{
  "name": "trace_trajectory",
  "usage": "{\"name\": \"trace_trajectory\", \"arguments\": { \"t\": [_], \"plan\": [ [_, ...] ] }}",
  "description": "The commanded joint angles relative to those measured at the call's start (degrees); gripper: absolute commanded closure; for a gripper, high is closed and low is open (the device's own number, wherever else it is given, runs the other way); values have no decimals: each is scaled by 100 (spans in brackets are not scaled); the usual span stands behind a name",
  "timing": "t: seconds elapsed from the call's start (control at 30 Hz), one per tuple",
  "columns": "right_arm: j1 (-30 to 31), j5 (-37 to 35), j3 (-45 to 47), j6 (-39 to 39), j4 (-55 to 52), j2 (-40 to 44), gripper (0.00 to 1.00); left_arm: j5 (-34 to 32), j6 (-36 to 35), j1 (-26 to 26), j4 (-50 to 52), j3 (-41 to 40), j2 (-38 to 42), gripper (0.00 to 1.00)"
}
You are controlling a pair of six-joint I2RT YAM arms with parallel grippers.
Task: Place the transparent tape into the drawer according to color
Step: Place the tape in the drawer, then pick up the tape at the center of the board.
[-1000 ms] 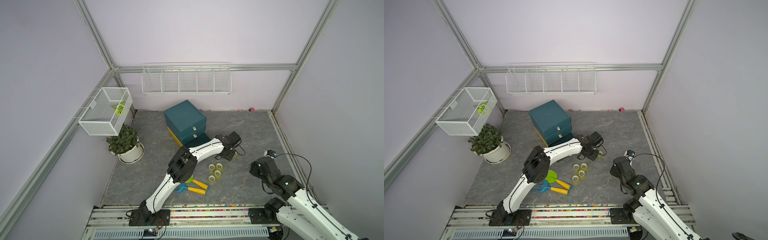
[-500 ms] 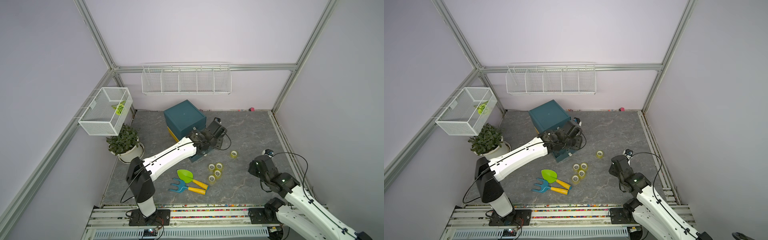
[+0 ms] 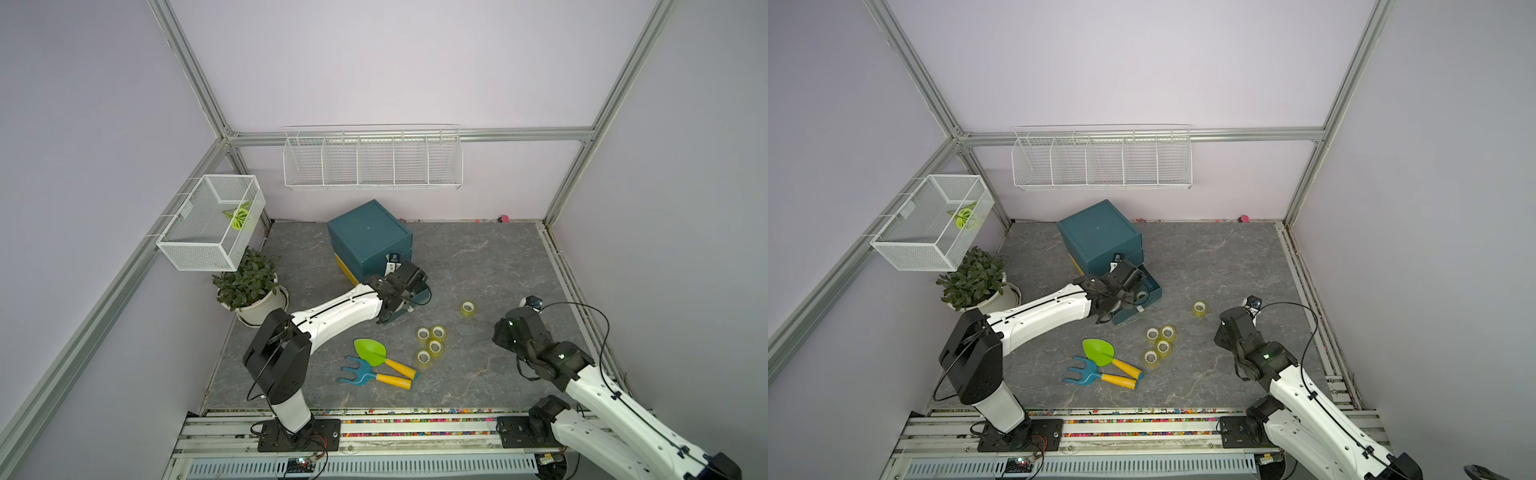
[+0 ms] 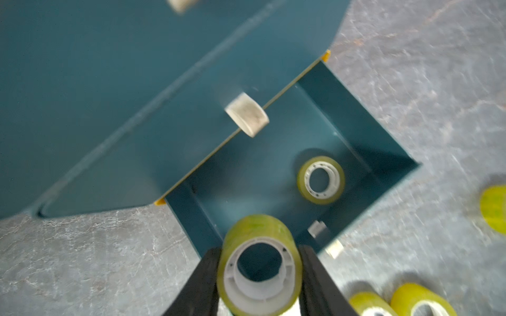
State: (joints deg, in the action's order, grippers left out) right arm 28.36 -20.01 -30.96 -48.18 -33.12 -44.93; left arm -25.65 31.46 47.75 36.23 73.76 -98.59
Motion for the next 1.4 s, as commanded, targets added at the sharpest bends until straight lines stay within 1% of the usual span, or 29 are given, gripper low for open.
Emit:
{"name": "trace_trajectory", "arguments": {
  "t": [0.0,0.2,0.37,0.43,0.5,0.67,0.73,0.87,0.9,1.03,1.13,1.37],
  "plan": [
    [-32,126,-141,50,76,-53,42,90,143,-84,-124,49,-260,55],
    [-32,325,-183,179,151,-174,41,399,178,-174,-99,138,-564,54],
    [-33,463,-252,274,181,-386,39,482,189,-171,-85,110,-508,48],
    [-32,510,-286,291,193,-509,38,496,185,-177,-76,95,-429,44],
    [-28,580,-342,334,189,-644,37,540,190,-173,-79,69,-349,36],
    [-32,773,-476,522,288,-1056,36,663,224,-150,2,58,-43,21],
    [-32,842,-564,590,299,-1294,35,679,201,-84,49,58,192,14],
    [-32,967,-830,709,329,-1926,34,711,128,116,173,57,672,4],
    [-32,1016,-913,778,364,-2101,34,712,123,173,229,52,796,0],
    [-32,1147,-1329,1067,436,-2802,34,803,151,209,330,-146,1391,0],
    [-32,1171,-1600,1145,562,-3313,33,809,143,209,403,-345,1842,0],
    [-122,951,-2167,1178,719,-4241,33,497,248,196,407,-1023,2724,0]
  ]
}}
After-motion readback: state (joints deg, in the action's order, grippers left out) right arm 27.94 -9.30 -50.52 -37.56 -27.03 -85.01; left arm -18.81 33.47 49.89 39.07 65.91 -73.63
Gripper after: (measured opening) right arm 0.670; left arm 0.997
